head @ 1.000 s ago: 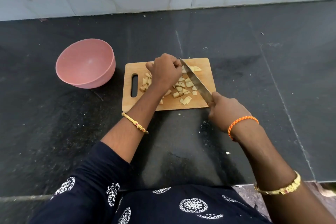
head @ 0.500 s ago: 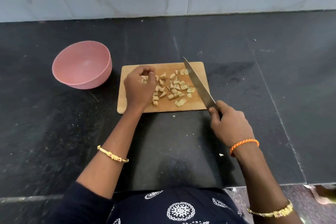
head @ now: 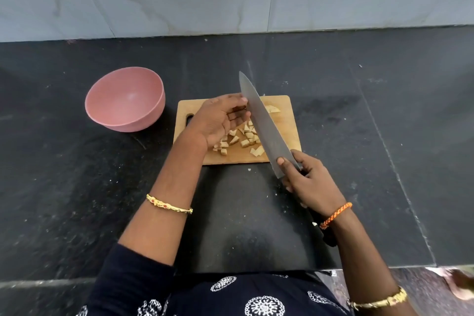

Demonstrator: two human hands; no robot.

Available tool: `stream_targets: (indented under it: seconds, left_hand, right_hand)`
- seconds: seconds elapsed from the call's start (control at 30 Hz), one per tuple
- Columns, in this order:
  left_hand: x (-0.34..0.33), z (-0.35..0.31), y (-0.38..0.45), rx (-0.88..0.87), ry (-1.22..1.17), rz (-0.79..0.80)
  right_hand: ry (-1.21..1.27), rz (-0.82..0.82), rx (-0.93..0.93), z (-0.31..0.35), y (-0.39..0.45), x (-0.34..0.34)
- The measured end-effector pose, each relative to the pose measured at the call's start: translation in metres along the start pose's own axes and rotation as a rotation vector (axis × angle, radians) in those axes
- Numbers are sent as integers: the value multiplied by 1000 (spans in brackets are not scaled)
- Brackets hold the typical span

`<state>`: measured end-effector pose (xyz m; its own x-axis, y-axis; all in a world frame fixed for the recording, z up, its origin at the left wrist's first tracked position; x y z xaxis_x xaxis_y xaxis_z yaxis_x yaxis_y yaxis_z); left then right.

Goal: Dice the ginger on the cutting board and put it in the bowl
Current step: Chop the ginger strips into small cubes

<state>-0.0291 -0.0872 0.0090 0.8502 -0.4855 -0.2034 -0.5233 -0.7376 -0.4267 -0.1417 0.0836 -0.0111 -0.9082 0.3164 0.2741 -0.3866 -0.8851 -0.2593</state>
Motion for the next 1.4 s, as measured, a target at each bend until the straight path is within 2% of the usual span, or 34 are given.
stream_targets:
  seconds: [0.13,0.23,0.3,0.37,0.43,0.63,0.73,0.83,0.93,1.2,1.27,1.4]
  left_hand:
    - [13,3,0,-58,363,-154]
    - [17,-3,-10,-134,638,-137]
    - [26,-5,-12,-244,651,-260]
    - [38,-3,-15,-345,538,-470]
    - [46,9,-14,-371,414,-571]
    - [41,48,-11,-338,476,-549]
    - [34,53,-4,-294,678,-547]
    - [26,57,1,-325,922,-569]
    - [18,61,9,-369,1022,-580]
    - [-11,56,20,-470,902,-525]
    - [-14,53,20,-490,814,-519]
    - [-4,46,18,-391,517,-448]
  right_hand:
    - [13,-115,-35,-7,5,3]
    - [-73,-270,-31,-11,9,11]
    - [-140,-332,-29,-12,9,19]
    - [-196,-345,-45,-10,10,24]
    - [-268,-332,-80,-8,11,27]
    - [-421,-370,-133,2,9,24]
    - [-503,-368,-112,2,5,18]
    - [-576,-350,-83,-2,1,8]
    - [-588,-313,-55,-4,-3,-1]
    - [-597,-178,-14,2,-10,-25]
    - [-564,-166,-11,4,-11,-25]
    - [-441,-245,-20,10,-15,-11]
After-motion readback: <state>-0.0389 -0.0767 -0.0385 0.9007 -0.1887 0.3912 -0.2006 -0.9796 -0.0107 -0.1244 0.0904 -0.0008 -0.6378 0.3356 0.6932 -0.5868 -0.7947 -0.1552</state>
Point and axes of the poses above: each hand's wrist, its own y-axis towards the middle knuckle, its own x-axis out of the back of the hand, z = x × y, the point moved 2 cm from there along y, towards the middle knuckle, and after that the axes turned 10 degrees about y, right-handed, at the moved point
